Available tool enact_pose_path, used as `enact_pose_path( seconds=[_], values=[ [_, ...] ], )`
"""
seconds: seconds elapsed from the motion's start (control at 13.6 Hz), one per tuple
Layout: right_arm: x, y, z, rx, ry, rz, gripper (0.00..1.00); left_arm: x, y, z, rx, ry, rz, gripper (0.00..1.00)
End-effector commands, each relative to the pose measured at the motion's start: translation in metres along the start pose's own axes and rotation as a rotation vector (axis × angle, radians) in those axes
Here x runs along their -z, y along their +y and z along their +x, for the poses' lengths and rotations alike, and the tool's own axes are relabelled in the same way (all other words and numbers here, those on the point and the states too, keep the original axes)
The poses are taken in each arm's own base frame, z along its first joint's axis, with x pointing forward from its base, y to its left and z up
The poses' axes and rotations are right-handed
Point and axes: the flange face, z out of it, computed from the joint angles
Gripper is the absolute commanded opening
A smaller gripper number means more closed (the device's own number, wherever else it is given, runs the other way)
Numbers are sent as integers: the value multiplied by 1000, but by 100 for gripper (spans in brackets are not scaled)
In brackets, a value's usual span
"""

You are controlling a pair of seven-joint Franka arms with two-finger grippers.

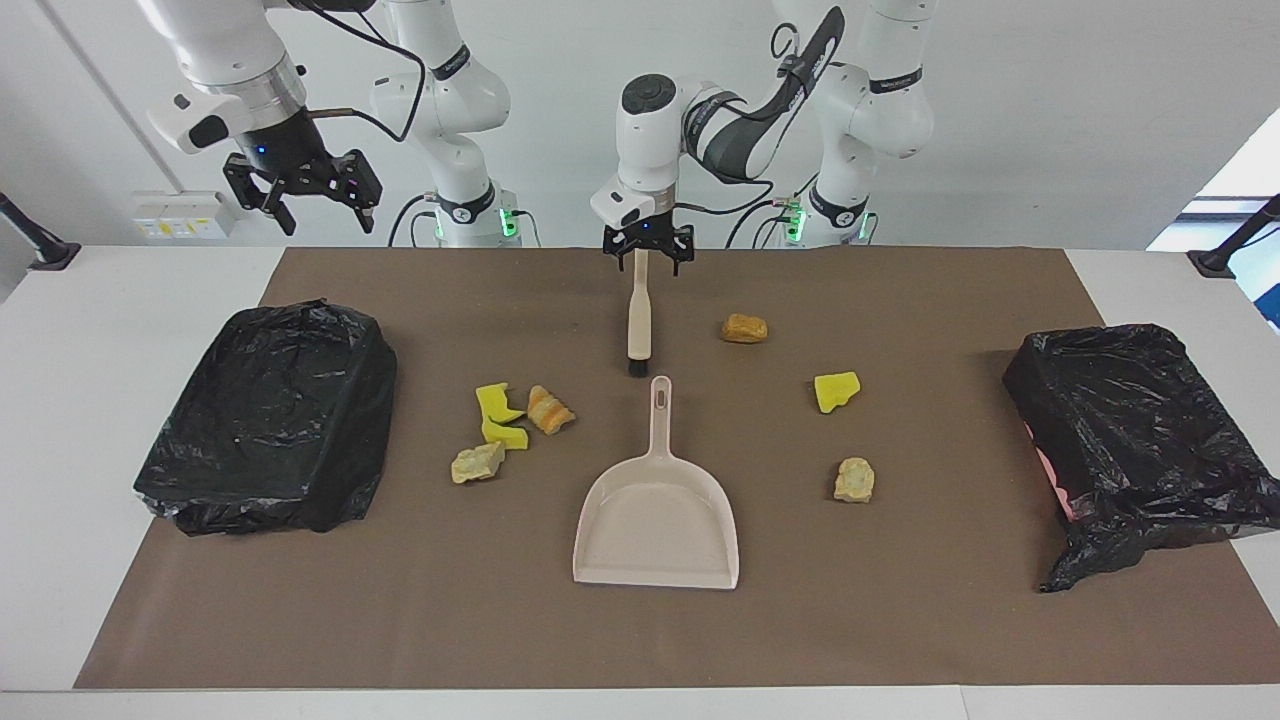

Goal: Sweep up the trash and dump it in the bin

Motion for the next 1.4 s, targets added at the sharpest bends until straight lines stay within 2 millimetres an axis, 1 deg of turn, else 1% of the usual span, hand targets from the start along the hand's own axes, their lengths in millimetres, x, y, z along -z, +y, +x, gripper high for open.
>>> enact_pose_path(
  seconds=[0.0, 0.07, 0.15, 0.29, 0.37, 0.44, 0.59, 0.66, 0.81, 0.88, 1.03, 1.1, 1.18, 1.33],
  values=[
    [0, -2, -7, -17, 0, 18, 100, -14, 4, -20, -21, 5, -2, 100],
    [0, -2, -7, -17, 0, 18, 100, -30, 13, -26, -43, -12, 16, 100],
    [0, -2, -7, -17, 0, 18, 100, -36, 13, -28, -49, -20, 25, 100],
    [0, -2, -7, -16, 0, 18, 100, -36, 13, -29, -54, -27, 32, 100],
    [0, -2, -7, -16, 0, 18, 100, -37, 11, -30, -57, -30, 35, 94],
    [0, -2, -7, -16, 0, 18, 100, -37, 11, -31, -58, -34, 38, 81],
    [0, -1, -7, -17, -3, 18, 100, -37, 10, -32, -55, -46, 43, 61],
    [1, 2, -6, -16, -2, 18, 100, -38, 9, -33, -54, -55, 49, 37],
    [2, 1, -5, -14, 3, 18, 100, -35, 6, -33, -49, -66, 56, 3],
    [2, -2, -5, -4, 6, 14, 100, -31, 5, -33, -47, -67, 55, 0],
    [2, -6, -5, -13, 9, 15, 100, -20, -4, -34, -37, -86, 72, 0],
    [3, -13, -4, -12, 18, 13, 100, -11, -13, -34, -27, -101, 85, 0],
    [4, -17, 0, -41, 42, 15, 100, -4, -30, -28, -2, -128, 105, 0],
    [1, -37, 4, -64, 48, 11, 100, 4, -47, -35, -46, -194, 155, 0]
  ],
)
